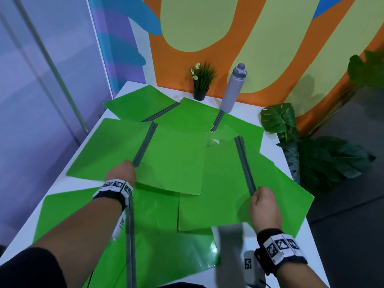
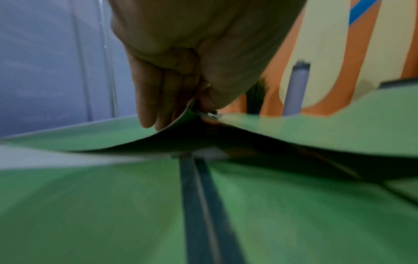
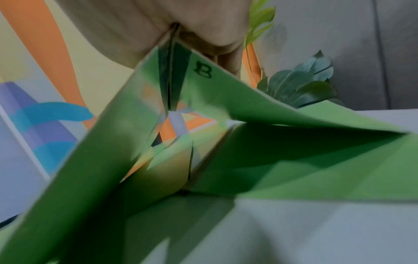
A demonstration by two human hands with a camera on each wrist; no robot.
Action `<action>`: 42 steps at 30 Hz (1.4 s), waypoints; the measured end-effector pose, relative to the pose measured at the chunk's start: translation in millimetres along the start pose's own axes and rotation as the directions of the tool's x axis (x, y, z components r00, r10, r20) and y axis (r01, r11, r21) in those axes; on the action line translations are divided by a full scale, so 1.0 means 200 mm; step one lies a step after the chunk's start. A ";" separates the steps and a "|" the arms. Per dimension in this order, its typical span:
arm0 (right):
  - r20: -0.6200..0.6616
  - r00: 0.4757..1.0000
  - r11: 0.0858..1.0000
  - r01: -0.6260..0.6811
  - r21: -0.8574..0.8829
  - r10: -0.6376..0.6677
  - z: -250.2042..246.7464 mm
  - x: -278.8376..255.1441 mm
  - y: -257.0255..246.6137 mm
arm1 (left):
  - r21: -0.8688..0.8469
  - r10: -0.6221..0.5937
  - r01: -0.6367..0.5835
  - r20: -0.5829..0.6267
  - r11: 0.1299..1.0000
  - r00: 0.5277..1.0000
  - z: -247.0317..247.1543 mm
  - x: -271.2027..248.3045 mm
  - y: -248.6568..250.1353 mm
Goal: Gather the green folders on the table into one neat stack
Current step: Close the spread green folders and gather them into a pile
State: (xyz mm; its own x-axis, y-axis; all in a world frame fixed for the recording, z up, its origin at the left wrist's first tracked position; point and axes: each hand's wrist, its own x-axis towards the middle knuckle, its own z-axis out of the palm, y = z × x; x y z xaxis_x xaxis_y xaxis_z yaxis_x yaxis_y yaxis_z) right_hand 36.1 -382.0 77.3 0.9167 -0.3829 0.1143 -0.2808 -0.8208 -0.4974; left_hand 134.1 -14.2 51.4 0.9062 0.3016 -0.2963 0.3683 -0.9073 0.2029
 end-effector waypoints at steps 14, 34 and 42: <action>-0.248 0.887 0.912 0.410 0.030 -0.391 -0.19 0.04 -0.41 | -0.919 -0.068 -0.088 -0.123 0.385 0.990 -0.34 -0.38 -0.17; 0.721 0.668 0.819 0.510 -0.263 -0.184 0.47 -0.29 -0.11 | -0.654 0.071 0.245 0.418 0.715 0.906 0.22 -0.55 -0.27; 0.511 0.847 0.990 0.130 0.060 -0.143 0.38 -0.24 -0.16 | -0.828 0.267 0.170 0.356 0.534 0.895 0.11 -0.60 -0.20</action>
State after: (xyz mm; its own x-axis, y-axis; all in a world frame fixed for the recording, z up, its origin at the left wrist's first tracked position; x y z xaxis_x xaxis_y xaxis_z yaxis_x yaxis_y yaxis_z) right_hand 21.3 -306.0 22.5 0.9623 0.0096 -0.2717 -0.1411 -0.8366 -0.5294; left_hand 6.4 -21.0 58.0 0.8359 -0.0766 -0.5435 0.5227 -0.1908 0.8309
